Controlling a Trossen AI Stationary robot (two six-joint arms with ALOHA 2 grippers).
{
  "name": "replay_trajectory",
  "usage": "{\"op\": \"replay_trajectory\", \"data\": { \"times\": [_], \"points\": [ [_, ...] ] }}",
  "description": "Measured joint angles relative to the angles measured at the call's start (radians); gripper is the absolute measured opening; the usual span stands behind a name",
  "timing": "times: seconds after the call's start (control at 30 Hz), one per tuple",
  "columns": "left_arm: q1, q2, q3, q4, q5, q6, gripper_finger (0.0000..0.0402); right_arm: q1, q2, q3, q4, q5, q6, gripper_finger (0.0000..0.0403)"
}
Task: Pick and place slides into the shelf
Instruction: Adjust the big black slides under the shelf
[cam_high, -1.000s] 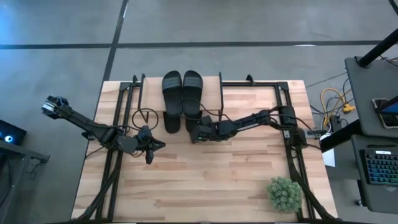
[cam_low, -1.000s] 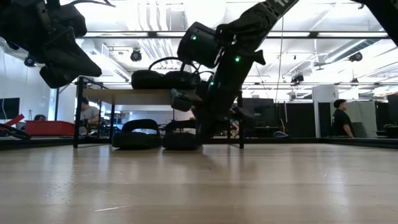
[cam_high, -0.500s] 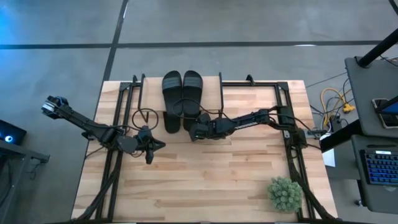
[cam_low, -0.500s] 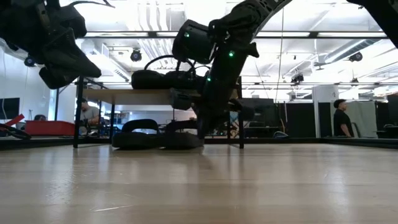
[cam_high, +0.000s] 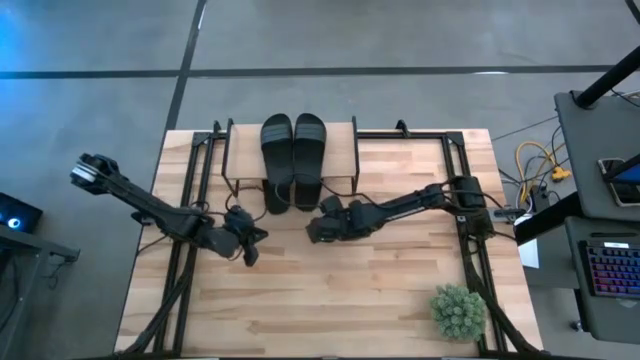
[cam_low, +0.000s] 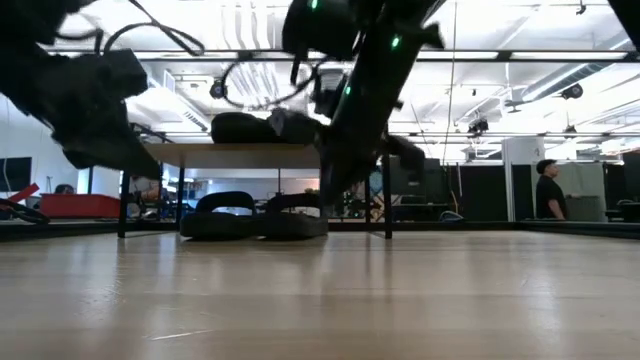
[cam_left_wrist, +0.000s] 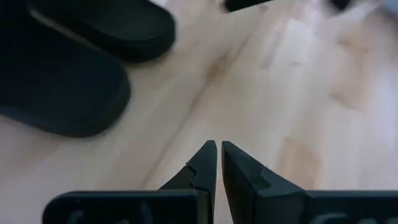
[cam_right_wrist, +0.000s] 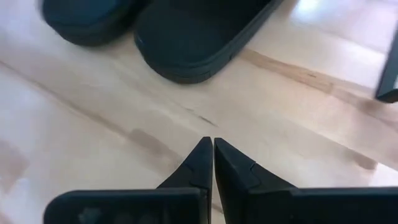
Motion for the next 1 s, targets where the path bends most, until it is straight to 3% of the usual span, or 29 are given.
{"op": "replay_trajectory", "data": {
  "times": [0.17,0.47,0.63,0.77,1.0],
  "points": [
    [0.055,0.112,0.003,0.024,-0.063,-0.076,0.0010,0.044,-0.066,0.000,-0.074,0.064,0.059,0.0009],
    [0.208,0.234,0.026,0.133,-0.075,-0.041,0.0010,0.071,-0.120,0.000,-0.259,0.107,0.166,0.0009],
    [0.255,0.279,0.023,0.225,-0.071,-0.033,0.0010,0.081,-0.120,-0.001,-0.269,0.107,0.176,0.0009],
    [0.279,0.306,0.031,0.288,-0.046,0.057,0.0010,0.087,-0.120,-0.002,-0.276,0.107,0.176,0.0009],
    [0.332,0.382,0.031,0.290,0.000,0.081,0.0010,0.087,-0.120,-0.002,-0.279,0.107,0.176,0.0009]
  ]
}}
